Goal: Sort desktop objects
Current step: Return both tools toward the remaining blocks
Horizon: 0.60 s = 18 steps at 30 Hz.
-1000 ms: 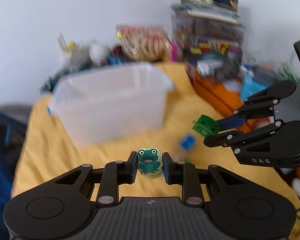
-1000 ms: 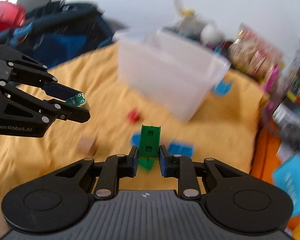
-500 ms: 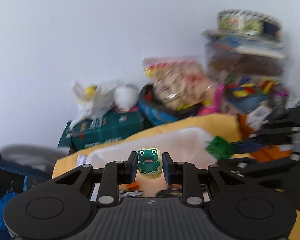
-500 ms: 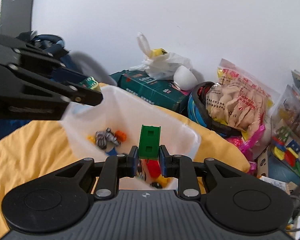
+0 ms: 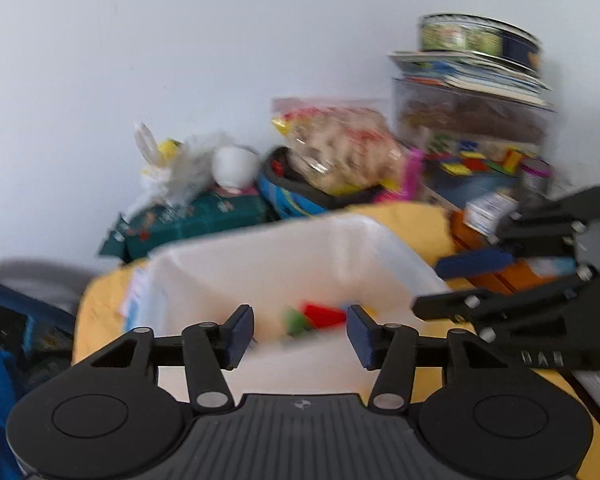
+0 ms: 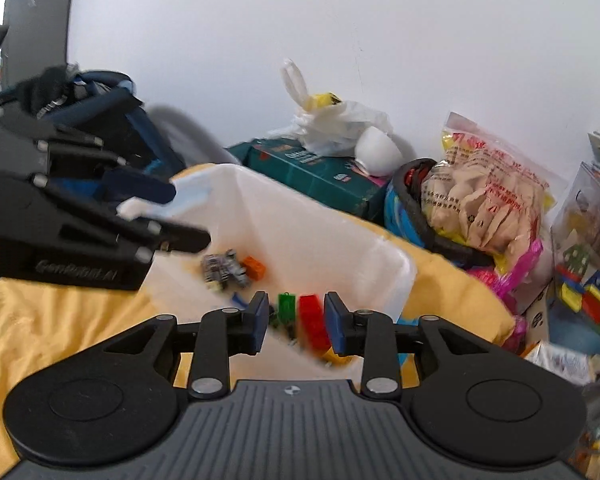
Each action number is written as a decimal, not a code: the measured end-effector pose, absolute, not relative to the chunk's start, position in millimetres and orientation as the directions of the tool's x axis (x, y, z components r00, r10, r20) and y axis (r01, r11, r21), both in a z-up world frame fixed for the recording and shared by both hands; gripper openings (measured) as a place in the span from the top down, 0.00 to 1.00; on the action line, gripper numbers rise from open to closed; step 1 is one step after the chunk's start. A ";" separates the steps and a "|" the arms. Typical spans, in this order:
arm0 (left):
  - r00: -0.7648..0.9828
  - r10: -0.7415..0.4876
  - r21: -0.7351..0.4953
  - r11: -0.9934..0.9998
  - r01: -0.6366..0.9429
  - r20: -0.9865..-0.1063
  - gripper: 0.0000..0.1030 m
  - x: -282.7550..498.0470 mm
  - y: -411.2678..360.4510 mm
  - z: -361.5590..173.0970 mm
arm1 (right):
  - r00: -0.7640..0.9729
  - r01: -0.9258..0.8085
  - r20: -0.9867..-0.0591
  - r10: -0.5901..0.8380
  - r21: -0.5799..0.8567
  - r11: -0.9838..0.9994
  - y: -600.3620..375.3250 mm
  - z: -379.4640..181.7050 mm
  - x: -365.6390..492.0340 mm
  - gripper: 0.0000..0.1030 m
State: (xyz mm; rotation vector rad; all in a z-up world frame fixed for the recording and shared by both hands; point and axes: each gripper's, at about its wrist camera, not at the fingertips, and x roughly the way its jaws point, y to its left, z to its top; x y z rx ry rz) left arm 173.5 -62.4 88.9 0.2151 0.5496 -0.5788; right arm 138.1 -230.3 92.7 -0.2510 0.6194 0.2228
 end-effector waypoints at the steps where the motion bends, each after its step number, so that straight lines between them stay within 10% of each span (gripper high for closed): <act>1: 0.688 -0.463 0.042 0.813 0.581 -0.559 0.46 163.7 -62.2 81.9 | 0.782 -0.289 -0.607 0.141 -0.154 0.945 -232.1 86.1 129.7 0.62; 18: 0.514 -0.385 -0.196 0.903 0.383 -0.767 0.46 46.0 -36.9 -37.9 | 0.605 -0.233 -0.791 0.087 -0.072 0.970 -227.7 -20.3 97.9 0.58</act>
